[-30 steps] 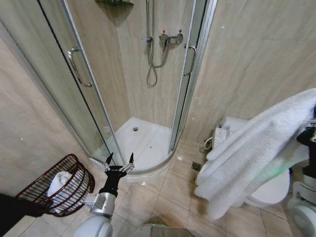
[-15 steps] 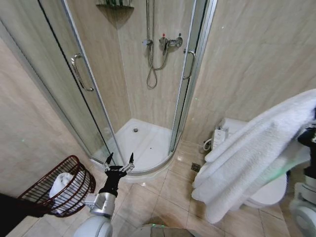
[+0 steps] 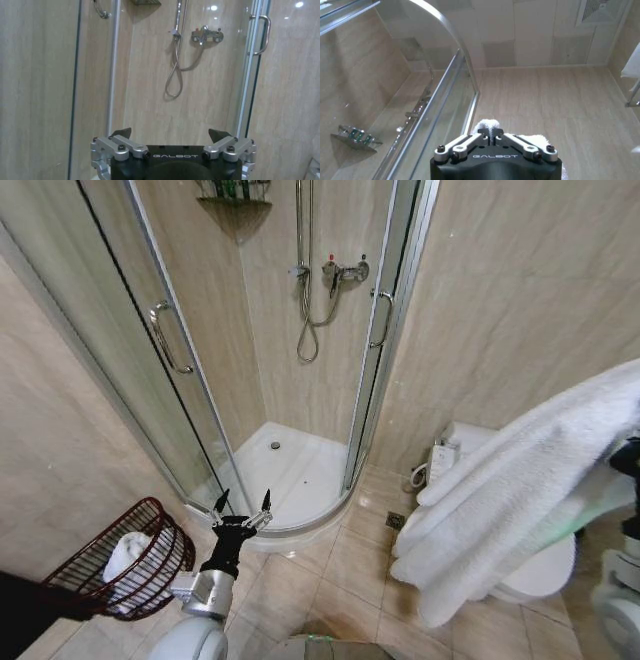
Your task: Discard the used towel into the hamper.
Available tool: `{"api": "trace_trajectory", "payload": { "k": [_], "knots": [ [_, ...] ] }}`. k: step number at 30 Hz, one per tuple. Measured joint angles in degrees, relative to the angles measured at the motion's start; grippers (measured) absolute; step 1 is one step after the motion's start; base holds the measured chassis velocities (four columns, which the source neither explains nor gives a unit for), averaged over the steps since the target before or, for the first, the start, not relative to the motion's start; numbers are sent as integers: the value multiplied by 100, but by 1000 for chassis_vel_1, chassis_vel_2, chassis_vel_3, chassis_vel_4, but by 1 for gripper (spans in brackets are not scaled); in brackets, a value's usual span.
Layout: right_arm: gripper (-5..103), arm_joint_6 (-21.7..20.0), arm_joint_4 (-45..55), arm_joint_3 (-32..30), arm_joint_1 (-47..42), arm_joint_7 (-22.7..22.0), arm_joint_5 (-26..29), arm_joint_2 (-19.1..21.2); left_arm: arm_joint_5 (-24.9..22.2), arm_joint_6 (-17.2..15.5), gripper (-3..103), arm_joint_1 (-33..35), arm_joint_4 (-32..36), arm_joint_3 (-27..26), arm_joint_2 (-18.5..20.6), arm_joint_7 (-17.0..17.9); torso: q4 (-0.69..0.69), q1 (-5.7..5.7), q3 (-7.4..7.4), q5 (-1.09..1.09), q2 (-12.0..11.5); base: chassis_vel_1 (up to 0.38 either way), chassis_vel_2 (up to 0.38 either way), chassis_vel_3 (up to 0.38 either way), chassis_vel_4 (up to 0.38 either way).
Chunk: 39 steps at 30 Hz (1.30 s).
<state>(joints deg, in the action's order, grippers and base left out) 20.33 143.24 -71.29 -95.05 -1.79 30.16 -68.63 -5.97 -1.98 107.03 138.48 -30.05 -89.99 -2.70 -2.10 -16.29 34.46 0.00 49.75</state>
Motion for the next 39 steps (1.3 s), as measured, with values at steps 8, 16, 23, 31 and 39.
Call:
{"api": "trace_trajectory", "payload": {
  "k": [8, 16, 23, 31, 39],
  "knots": [
    [2, 40, 0, -78, -48, 16, 24, -14, 0, 0, 100, 0, 0, 0, 0, 0, 0, -82, 112, 0, 194, 0, 0, 0, 0],
    [2, 28, 0, 20, -2, 27, 19, -11, 0, 0, 100, 0, 0, 0, 0, 0, 0, -181, 244, 0, 425, 0, 0, 0, 0],
    [2, 28, 0, 43, 52, 35, 23, -44, 0, 0, 100, 0, 0, 0, 0, 0, 0, -276, 350, 0, 627, 0, 0, 0, 0],
    [2, -1, 0, 113, 64, 32, 21, -6, 0, 0, 100, 0, 0, 0, 0, 0, 0, -373, 483, 0, 854, 0, 0, 0, 0],
    [2, -3, 0, 100, 10, 24, 29, -25, 0, 0, 100, 0, 0, 0, 0, 0, 0, -474, 598, 0, 1073, 0, 0, 0, 0]
  ]
}}
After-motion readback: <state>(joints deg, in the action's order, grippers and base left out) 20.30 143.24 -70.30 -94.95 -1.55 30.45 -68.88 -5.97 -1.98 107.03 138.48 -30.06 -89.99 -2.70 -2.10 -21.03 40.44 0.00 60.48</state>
